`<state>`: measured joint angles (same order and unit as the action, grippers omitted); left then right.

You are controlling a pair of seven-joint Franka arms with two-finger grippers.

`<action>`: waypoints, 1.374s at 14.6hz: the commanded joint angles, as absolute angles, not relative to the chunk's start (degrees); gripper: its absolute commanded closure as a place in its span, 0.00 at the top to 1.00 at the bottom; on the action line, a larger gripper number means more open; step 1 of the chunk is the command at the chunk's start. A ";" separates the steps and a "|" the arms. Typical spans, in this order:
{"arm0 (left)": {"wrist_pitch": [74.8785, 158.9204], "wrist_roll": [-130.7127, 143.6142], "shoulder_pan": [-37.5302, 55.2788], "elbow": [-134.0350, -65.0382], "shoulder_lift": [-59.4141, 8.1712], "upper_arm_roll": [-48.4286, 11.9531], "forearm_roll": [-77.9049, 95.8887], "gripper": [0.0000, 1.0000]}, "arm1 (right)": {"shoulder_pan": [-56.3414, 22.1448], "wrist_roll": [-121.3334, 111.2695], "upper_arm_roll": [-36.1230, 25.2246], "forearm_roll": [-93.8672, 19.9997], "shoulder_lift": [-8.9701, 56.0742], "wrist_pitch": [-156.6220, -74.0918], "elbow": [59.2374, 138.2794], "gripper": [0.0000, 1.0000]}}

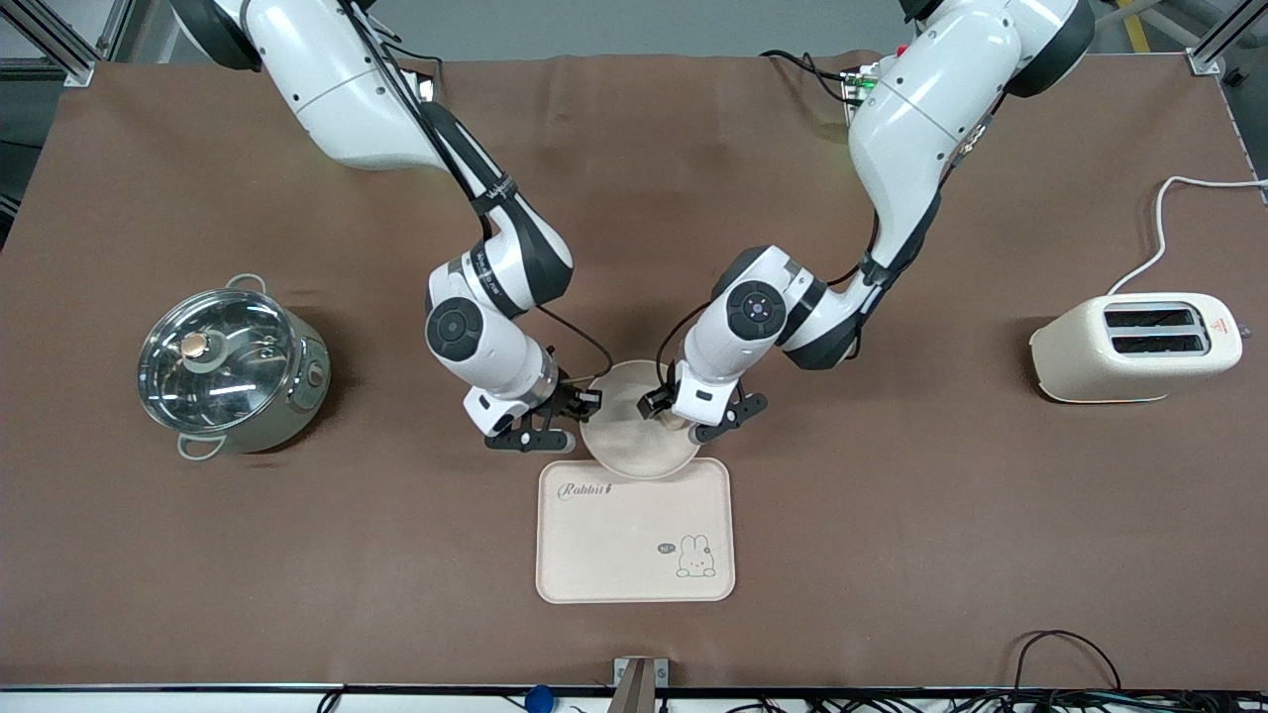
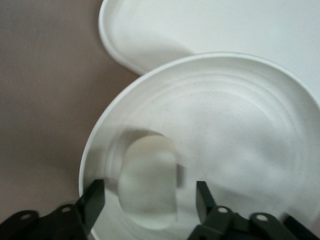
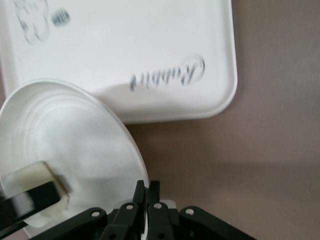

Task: Place bun in plate and plate on tray
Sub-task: 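Carry the bun with the left gripper and drop it onto the plate, then slide the plate onto the tray with the right gripper while the left gripper withdraws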

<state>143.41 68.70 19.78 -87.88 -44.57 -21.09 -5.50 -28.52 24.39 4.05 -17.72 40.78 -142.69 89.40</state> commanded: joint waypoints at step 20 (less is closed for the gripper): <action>93.44 17.06 -7.73 -79.19 -8.62 -21.09 -4.31 1.00 | -23.64 30.50 5.01 -18.90 60.83 -147.57 66.43 0.02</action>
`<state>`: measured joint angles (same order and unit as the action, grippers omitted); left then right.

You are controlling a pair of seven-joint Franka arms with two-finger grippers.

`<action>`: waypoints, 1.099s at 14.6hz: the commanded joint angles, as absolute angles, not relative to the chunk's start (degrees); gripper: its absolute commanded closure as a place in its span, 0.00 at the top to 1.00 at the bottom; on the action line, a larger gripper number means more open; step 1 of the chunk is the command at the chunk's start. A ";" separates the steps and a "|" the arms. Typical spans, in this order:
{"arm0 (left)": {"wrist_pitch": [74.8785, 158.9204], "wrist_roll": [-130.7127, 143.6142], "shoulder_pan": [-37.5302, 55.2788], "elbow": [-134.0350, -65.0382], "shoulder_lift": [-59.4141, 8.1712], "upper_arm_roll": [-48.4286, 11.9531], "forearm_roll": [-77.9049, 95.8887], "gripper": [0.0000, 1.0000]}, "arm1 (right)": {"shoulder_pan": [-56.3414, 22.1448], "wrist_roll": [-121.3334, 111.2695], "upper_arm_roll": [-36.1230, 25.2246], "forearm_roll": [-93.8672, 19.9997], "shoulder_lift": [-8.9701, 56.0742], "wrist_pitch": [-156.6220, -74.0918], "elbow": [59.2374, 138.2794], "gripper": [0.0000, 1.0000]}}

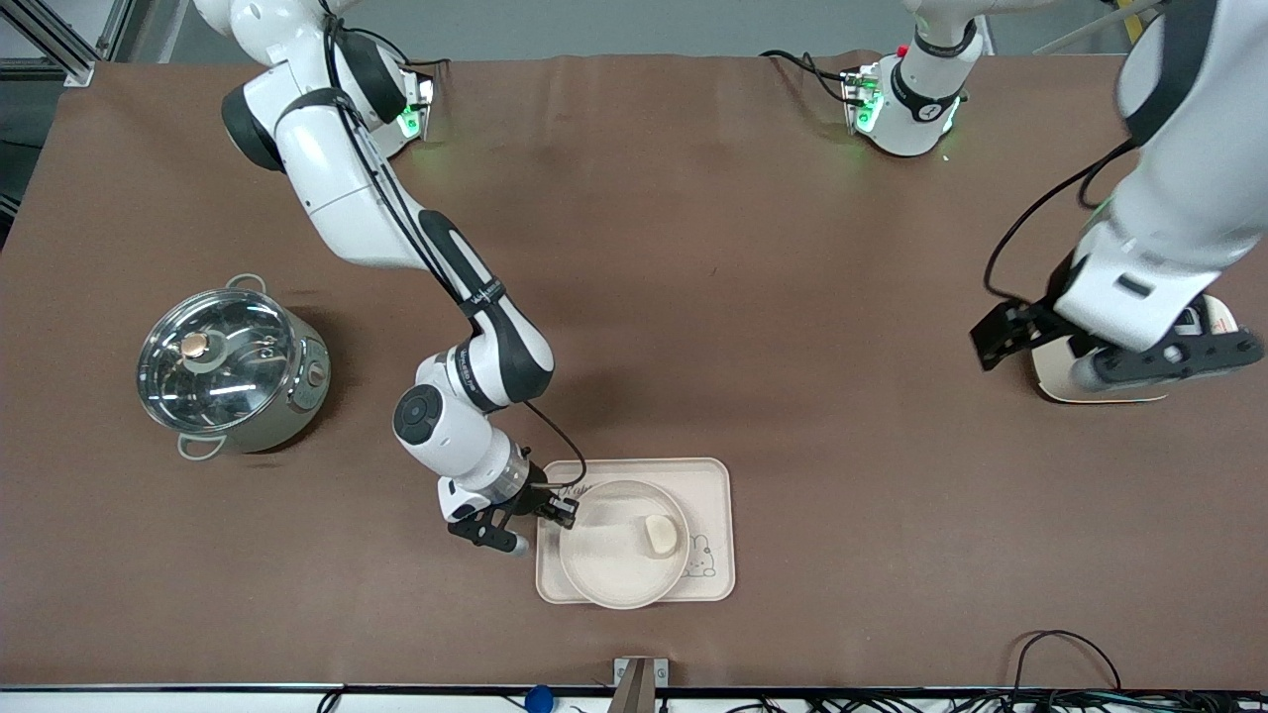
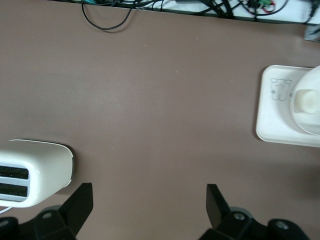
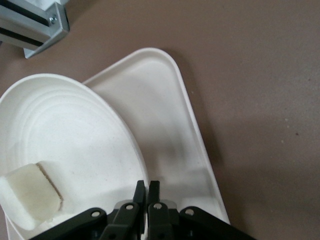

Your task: Place bun in plate and plate on tray

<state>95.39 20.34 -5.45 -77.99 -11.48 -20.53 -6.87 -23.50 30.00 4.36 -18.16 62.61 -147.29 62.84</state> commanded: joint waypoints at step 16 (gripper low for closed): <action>84.38 -0.97 2.73 -89.65 5.28 -0.88 -0.70 1.00 | -20.66 29.97 2.64 -17.67 50.73 -133.09 67.94 1.00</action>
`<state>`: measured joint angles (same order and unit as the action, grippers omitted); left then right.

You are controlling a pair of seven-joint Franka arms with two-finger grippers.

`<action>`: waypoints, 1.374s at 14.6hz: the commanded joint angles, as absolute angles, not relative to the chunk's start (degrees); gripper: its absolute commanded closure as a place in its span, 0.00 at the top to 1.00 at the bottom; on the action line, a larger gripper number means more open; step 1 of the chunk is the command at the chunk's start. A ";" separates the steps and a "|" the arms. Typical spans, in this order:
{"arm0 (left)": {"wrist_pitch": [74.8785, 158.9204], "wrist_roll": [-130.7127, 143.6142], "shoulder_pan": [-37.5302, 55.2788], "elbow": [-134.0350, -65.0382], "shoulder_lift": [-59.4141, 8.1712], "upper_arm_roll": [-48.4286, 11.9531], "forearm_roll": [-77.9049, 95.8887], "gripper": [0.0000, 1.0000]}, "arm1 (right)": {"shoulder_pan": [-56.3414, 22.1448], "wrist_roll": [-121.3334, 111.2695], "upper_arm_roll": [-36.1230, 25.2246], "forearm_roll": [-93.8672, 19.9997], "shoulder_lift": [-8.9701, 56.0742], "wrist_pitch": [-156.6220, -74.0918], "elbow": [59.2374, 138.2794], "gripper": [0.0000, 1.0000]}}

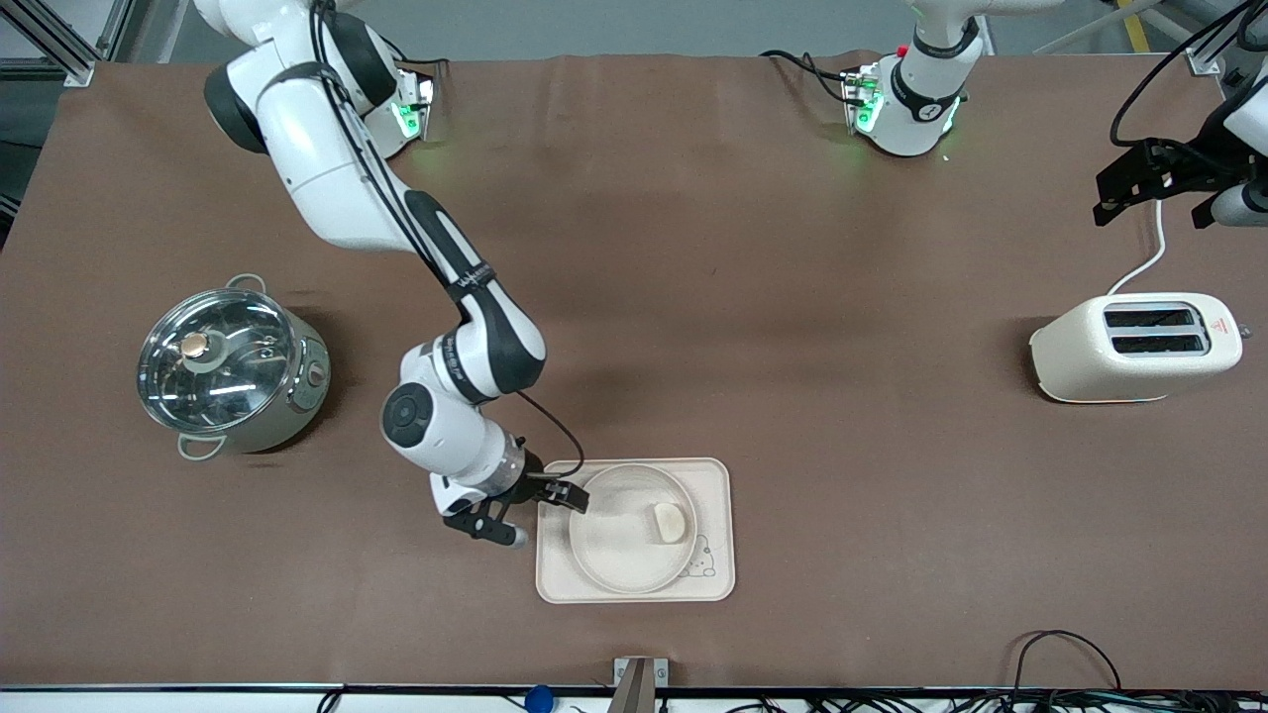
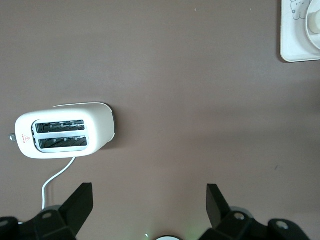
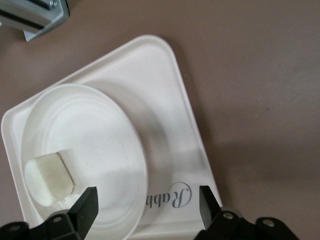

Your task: Place bun in plate and plate on tray

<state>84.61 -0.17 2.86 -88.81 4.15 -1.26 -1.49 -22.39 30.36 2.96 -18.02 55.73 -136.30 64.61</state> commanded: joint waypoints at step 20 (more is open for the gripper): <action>85.16 1.13 3.87 -89.38 3.42 -4.65 -0.97 1.00 | 3.06 0.63 -0.88 -3.17 -0.60 -87.47 92.90 1.00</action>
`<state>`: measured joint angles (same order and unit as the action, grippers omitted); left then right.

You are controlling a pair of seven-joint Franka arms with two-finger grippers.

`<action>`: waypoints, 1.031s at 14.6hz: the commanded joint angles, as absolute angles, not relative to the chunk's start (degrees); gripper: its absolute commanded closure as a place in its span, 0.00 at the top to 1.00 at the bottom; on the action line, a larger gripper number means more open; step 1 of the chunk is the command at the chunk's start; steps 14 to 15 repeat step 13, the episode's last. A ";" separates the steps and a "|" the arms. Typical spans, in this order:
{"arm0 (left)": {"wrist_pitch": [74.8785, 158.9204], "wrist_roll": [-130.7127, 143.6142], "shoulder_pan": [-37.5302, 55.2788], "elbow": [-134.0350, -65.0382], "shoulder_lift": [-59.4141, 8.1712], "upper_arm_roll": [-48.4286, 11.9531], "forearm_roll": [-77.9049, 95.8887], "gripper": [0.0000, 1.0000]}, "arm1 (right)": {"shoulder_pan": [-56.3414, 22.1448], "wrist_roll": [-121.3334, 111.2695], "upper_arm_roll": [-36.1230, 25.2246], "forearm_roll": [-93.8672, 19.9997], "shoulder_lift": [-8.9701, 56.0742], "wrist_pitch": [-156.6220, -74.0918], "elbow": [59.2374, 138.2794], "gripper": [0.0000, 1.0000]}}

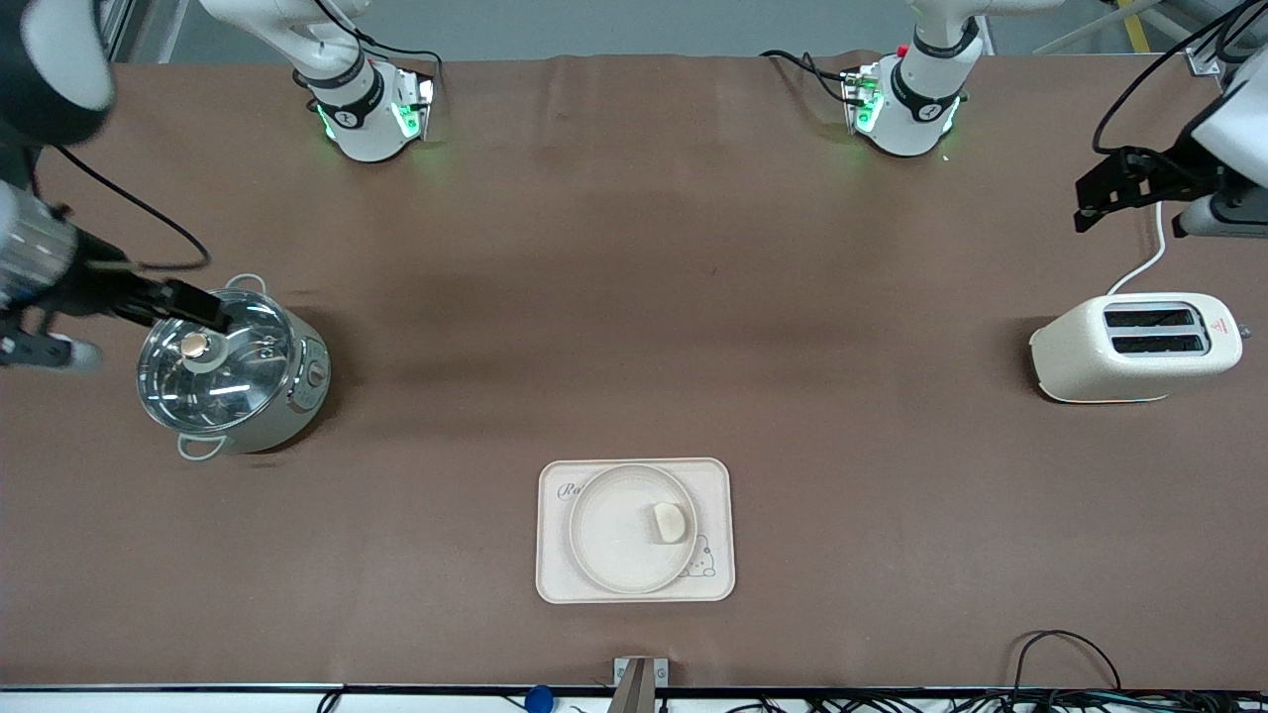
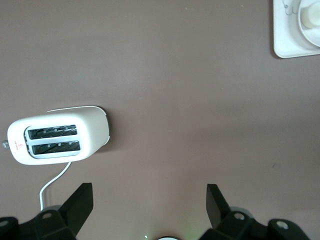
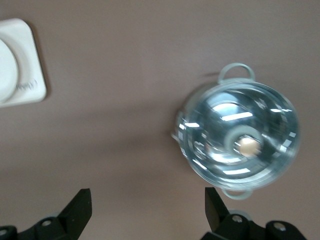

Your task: Place bun in plate and plate on tray

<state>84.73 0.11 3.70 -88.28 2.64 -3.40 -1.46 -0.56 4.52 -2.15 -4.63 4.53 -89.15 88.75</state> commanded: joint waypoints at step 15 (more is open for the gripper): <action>85.43 0.97 3.52 -88.59 3.34 -4.83 -1.32 1.00 | 3.78 -1.05 -0.79 -0.62 -5.71 -86.04 93.78 1.00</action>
